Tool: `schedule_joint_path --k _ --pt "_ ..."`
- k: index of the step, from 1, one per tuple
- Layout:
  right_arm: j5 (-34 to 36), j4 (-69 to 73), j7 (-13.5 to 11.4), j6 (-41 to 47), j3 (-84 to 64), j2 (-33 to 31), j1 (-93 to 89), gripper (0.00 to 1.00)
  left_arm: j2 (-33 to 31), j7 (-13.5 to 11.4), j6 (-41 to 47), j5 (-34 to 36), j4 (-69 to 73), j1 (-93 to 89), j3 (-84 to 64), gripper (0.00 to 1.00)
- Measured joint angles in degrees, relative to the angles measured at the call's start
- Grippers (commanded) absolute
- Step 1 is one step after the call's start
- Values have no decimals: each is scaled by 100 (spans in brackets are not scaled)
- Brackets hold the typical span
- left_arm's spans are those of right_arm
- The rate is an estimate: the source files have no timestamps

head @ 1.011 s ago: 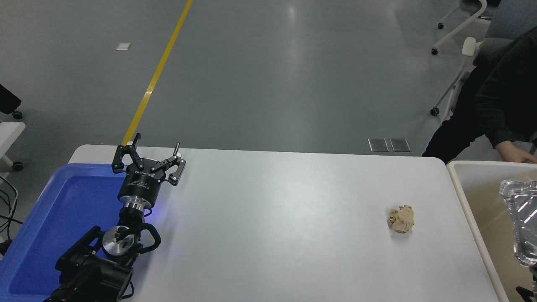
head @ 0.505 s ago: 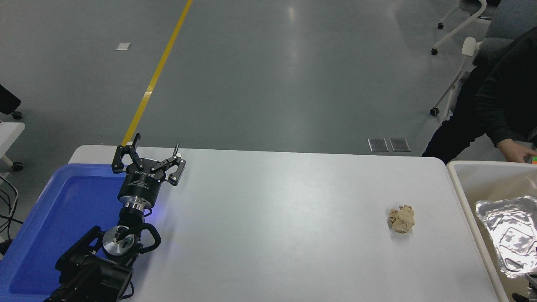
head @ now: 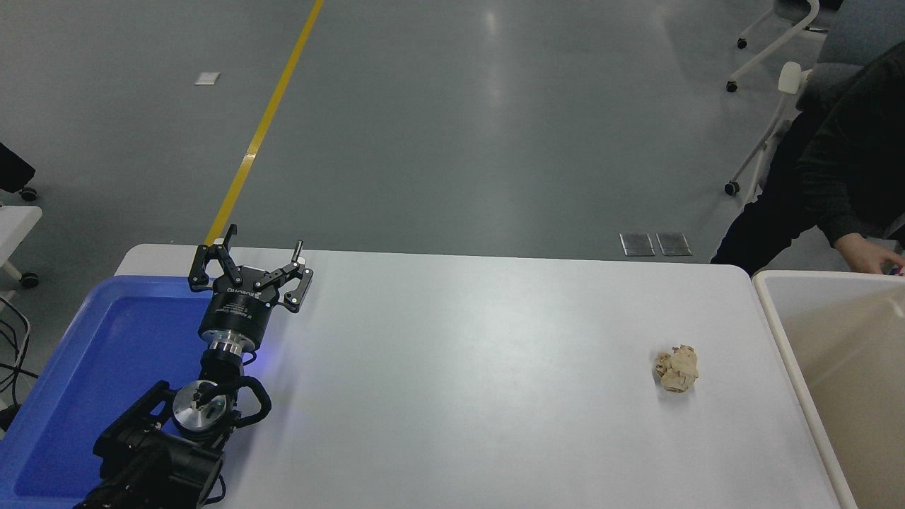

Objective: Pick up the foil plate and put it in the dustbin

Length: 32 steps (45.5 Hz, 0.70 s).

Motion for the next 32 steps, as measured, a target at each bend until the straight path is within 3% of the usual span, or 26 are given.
schedule_joint_path --k 10,24,32 --pt "-348 954 5 541 -587 -894 1100 100 0 -1 0 1 -1 0 0 99" --pt "-2102 3977 -86 812 -1077 -2536 3010 100 0 -1 0 4 0 0 6 99" --pt "-2821 5247 -143 898 -1890 -2985 4099 100 0 -1 0 7 0 0 11 99"
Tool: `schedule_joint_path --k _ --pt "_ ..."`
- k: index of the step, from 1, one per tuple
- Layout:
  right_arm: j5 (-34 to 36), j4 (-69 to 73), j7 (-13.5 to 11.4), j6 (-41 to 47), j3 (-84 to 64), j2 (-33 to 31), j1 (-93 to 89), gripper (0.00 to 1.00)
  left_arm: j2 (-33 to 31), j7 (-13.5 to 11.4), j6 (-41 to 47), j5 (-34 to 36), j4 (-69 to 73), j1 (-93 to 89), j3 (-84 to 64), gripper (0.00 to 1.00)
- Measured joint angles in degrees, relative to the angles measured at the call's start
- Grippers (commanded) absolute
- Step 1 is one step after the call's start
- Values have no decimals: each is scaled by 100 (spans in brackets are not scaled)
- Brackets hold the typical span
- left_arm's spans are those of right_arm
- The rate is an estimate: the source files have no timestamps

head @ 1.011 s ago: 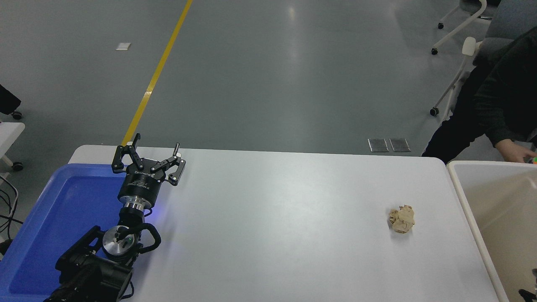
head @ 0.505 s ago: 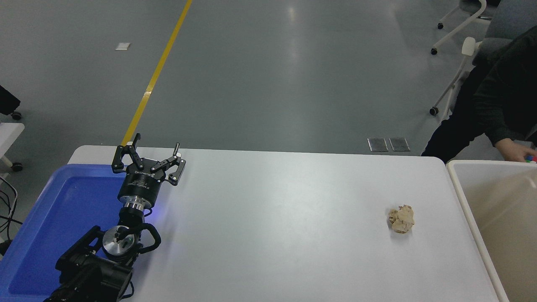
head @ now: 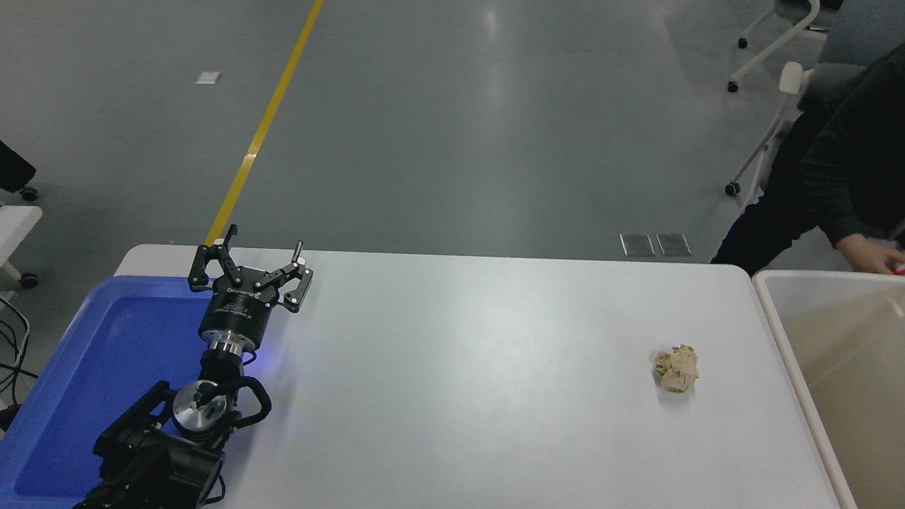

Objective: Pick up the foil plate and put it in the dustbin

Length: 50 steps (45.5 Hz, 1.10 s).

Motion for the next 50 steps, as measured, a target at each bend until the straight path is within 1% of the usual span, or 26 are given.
schedule_joint_path --k 7,13,22,31,35,44,50 --pt "-359 835 -3 179 -1231 -105 1221 100 0 0 0 1 0 1 4 99" --pt "-507 1311 4 281 -2258 78 2199 100 0 1 0 2 -1 1 4 99" --pt "-574 1912 42 351 -3712 725 3618 100 0 1 0 1 -2 3 4 99" --pt "-565 2586 65 376 -4556 1541 4652 100 -1 2 0 3 -1 2 3 99" --pt "-416 2942 69 382 -4778 1945 4986 100 0 0 0 1 0 5 0 99" --pt "222 3646 76 412 -5037 2916 5412 100 0 2 0 -3 1 8 -2 99" --pt "688 4011 108 665 -5058 3505 5546 100 0 1 0 -6 1 8 -2 99"
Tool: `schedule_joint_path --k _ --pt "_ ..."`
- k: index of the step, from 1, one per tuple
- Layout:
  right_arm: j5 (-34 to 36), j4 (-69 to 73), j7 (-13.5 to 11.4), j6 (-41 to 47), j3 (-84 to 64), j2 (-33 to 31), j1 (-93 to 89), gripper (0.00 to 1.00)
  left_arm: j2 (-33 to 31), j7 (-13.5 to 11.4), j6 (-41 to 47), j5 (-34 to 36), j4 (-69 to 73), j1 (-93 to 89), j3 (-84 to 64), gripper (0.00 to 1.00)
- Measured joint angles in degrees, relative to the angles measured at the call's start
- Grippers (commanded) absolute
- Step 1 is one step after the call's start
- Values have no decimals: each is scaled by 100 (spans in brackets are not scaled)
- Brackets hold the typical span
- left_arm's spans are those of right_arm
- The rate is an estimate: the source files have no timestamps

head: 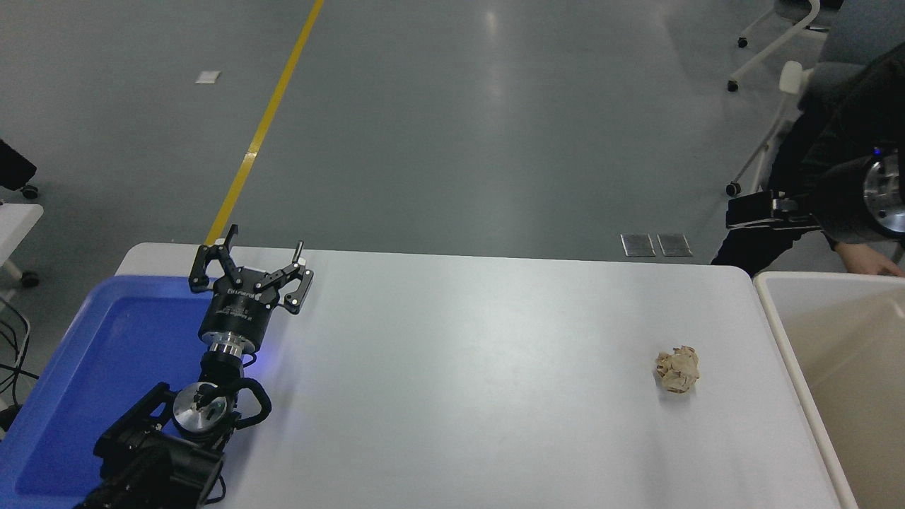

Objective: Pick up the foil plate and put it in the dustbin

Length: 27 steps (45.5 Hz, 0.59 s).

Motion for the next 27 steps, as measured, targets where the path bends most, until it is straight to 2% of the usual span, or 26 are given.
schedule_joint_path --k 13,27 --pt "746 398 156 853 276 977 146 100 -1 0 0 0 -1 -1 0 99" --pt "1125 489 372 1613 303 1487 214 100 -1 0 0 2 -2 -3 0 99"
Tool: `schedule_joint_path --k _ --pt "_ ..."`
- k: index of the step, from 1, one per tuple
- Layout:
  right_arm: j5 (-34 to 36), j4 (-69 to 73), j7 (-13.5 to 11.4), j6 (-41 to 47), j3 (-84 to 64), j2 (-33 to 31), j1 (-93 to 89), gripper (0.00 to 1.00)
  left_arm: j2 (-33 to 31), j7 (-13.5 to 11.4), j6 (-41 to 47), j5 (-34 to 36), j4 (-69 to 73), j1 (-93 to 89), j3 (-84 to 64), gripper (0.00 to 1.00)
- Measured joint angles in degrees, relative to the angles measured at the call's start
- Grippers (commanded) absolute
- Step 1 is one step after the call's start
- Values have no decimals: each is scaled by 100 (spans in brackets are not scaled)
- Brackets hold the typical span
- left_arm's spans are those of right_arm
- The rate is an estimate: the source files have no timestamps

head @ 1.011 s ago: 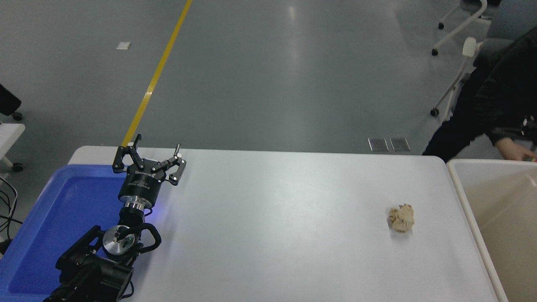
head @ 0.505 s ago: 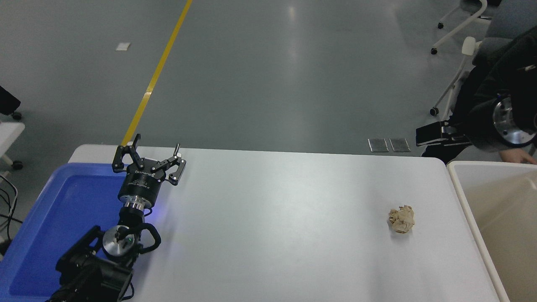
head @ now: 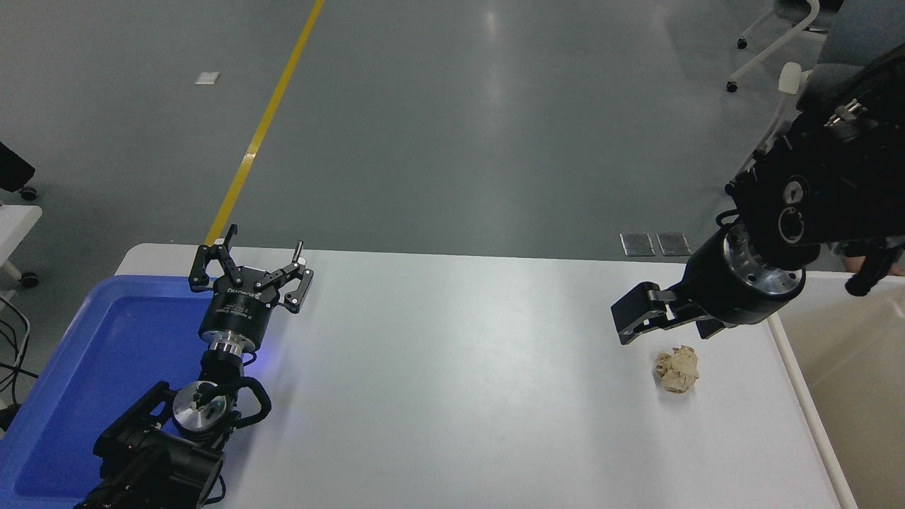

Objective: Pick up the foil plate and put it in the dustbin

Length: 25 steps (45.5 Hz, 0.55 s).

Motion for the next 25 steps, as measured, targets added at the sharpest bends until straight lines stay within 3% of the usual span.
schedule_joint_path --k 25 --pt "261 19 84 275 -450 237 212 100 0 0 0 6 -1 4 0 99"
